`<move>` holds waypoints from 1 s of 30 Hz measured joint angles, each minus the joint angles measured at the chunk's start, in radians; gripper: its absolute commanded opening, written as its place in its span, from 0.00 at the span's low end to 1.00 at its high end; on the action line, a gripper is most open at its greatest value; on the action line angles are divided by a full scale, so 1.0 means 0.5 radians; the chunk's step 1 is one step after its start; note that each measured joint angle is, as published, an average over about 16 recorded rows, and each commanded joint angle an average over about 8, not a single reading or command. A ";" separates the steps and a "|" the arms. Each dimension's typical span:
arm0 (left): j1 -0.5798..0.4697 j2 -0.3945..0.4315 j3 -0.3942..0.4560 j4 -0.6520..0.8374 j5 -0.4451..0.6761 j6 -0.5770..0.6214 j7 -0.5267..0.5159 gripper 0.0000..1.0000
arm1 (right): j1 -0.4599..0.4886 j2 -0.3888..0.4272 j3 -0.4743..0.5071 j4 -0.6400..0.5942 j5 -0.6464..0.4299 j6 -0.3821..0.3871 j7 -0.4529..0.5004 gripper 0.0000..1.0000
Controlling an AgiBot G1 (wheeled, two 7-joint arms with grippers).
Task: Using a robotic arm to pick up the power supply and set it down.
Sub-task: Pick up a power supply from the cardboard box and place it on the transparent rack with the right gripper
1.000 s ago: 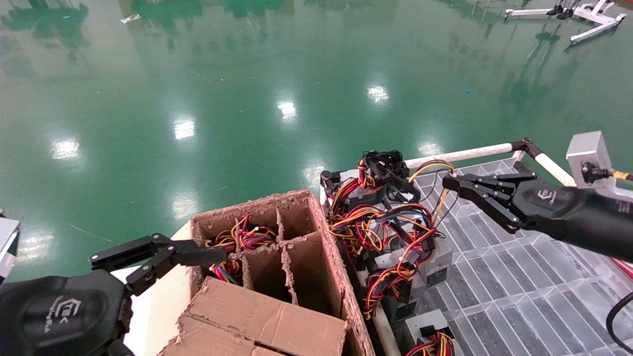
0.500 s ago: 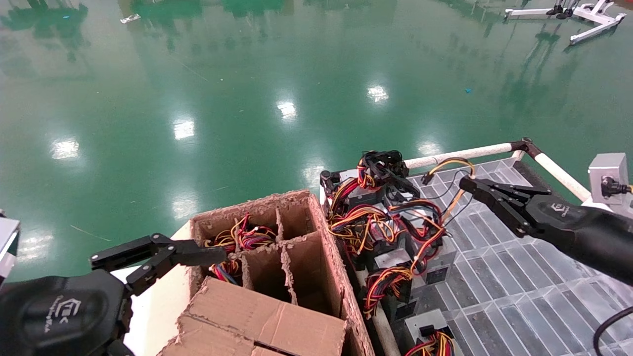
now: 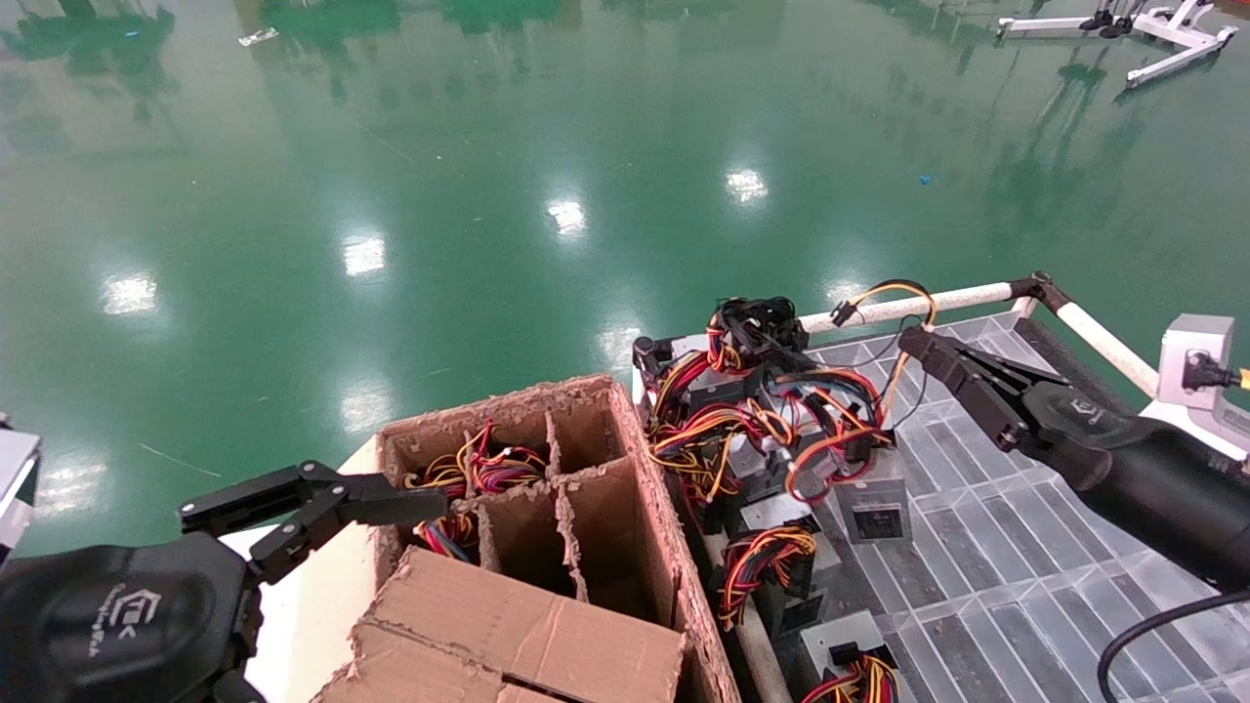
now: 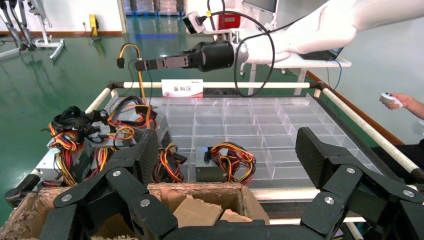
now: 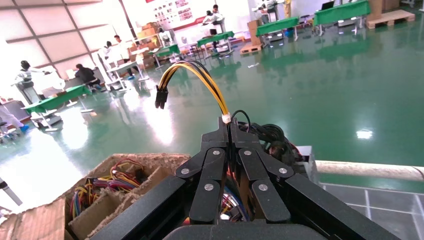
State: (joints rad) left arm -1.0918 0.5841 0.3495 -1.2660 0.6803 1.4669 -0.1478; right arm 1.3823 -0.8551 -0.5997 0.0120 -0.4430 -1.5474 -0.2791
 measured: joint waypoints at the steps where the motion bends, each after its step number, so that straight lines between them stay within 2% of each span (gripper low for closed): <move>1: 0.000 0.000 0.000 0.000 0.000 0.000 0.000 1.00 | -0.005 -0.006 0.003 0.002 0.004 0.002 0.002 0.00; 16: 0.000 0.000 0.000 0.000 0.000 0.000 0.000 1.00 | -0.187 -0.069 0.093 -0.062 0.135 -0.002 0.024 0.00; 30: 0.000 0.000 0.001 0.000 -0.001 0.000 0.000 1.00 | -0.341 0.001 0.146 -0.091 0.207 -0.035 0.014 0.00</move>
State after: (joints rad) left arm -1.0919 0.5840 0.3499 -1.2660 0.6801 1.4668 -0.1476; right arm 1.2118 -0.8546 -0.5266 -0.0337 -0.3393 -1.5648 -0.2723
